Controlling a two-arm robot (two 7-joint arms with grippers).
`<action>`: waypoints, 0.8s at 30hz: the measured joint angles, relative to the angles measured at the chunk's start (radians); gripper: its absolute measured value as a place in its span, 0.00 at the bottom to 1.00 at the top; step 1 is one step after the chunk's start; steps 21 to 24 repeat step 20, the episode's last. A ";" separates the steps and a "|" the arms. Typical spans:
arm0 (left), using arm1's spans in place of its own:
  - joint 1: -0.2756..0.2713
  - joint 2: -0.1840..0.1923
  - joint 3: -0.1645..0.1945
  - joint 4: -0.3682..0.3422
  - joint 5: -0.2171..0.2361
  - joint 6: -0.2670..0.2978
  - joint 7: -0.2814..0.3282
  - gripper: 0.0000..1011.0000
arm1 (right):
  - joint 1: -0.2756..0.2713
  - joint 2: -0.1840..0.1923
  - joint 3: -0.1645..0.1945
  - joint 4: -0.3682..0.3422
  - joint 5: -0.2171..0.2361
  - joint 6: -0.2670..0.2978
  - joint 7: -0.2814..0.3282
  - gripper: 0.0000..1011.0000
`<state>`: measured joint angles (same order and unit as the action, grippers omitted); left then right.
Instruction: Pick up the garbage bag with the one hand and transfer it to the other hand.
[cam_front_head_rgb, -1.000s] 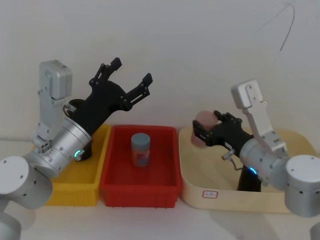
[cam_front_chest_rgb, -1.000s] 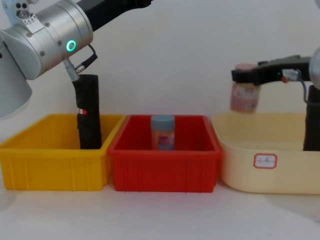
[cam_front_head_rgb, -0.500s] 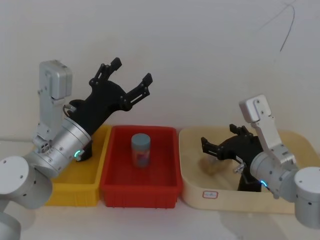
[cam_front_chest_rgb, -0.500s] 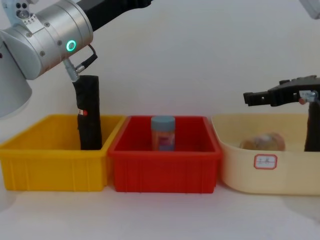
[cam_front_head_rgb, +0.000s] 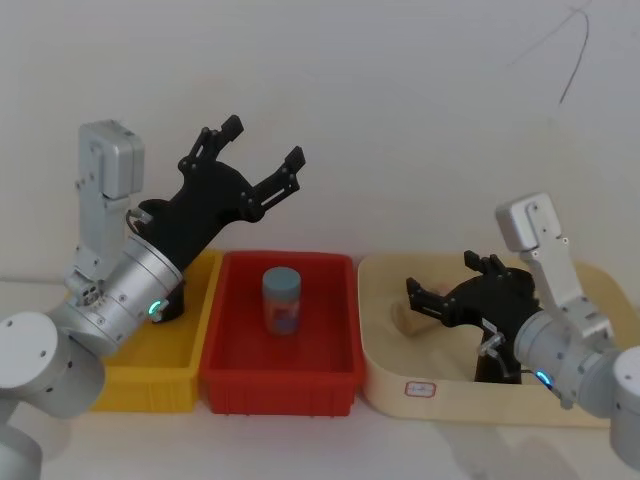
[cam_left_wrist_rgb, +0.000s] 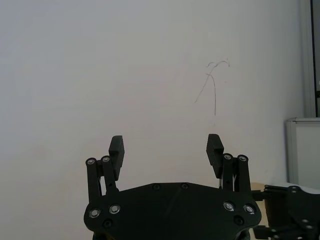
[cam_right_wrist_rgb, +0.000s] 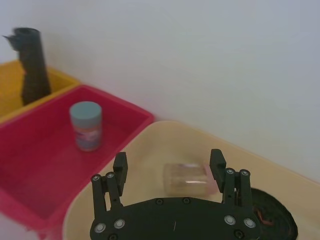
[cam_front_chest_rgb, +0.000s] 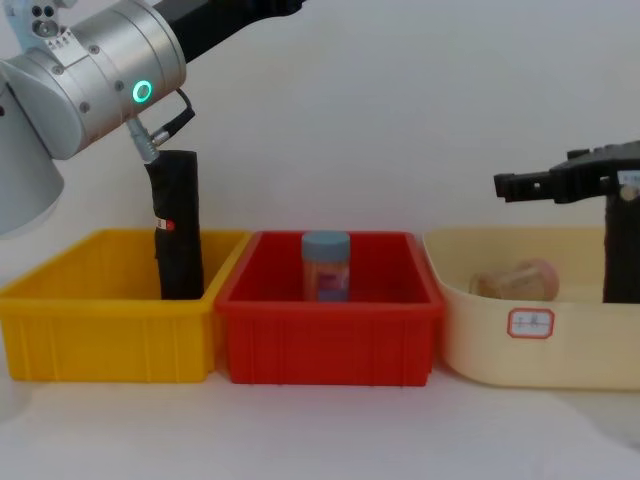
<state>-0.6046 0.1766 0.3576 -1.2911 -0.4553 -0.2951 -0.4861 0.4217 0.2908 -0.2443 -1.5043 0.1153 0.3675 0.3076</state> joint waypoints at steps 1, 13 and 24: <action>0.000 0.000 0.000 0.000 0.000 0.000 0.000 0.99 | -0.013 0.005 0.003 -0.018 0.009 0.001 0.008 0.99; 0.000 0.000 0.000 0.000 0.000 0.000 0.000 0.99 | -0.133 0.063 0.032 -0.177 0.081 -0.010 0.093 0.99; 0.000 0.000 0.000 0.000 0.000 0.000 0.000 0.99 | -0.206 0.103 0.051 -0.260 0.129 -0.027 0.151 0.99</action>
